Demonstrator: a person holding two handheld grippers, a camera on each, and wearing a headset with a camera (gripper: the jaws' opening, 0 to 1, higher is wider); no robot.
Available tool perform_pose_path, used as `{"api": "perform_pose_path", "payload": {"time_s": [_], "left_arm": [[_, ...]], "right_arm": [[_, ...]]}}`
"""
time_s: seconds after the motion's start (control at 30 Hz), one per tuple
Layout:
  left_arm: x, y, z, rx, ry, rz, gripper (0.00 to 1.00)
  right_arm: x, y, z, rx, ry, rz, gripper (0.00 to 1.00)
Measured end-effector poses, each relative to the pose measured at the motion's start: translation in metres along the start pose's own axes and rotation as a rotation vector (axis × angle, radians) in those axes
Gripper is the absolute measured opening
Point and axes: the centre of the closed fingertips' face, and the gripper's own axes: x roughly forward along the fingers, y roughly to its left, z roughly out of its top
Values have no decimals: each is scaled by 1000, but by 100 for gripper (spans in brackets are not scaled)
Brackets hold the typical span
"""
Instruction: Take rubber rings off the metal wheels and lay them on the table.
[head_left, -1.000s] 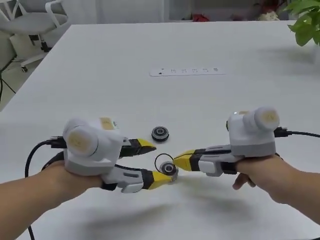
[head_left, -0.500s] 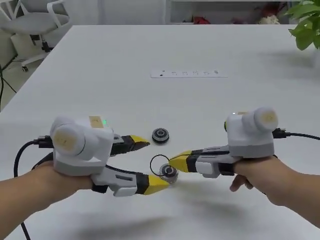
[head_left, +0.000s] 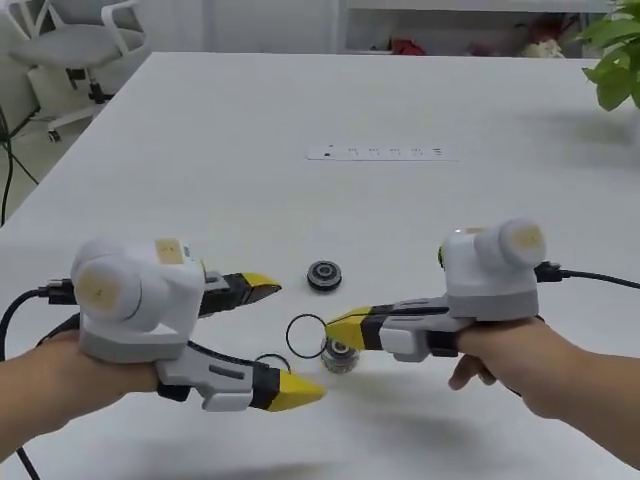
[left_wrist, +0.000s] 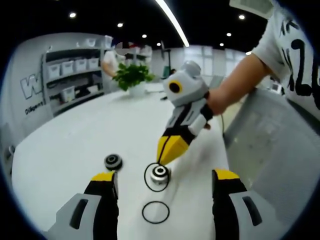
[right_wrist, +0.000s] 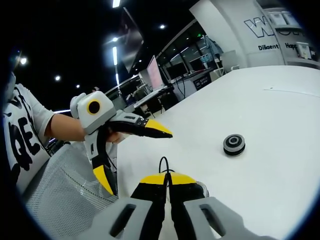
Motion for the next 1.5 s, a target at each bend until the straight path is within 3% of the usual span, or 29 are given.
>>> {"api": "perform_pose_path", "payload": {"time_s": [0.37, 0.93, 1.5], "left_arm": [[-19, 11, -9, -21, -2, 52, 81], [-36, 12, -27, -27, 29, 78, 82], [-44, 12, -37, -40, 40, 91, 82]], "right_arm": [[12, 5, -1, 27, 4, 18, 0], [31, 10, -15, 70, 56, 32, 0], [44, 8, -27, 101, 102, 13, 0]]}}
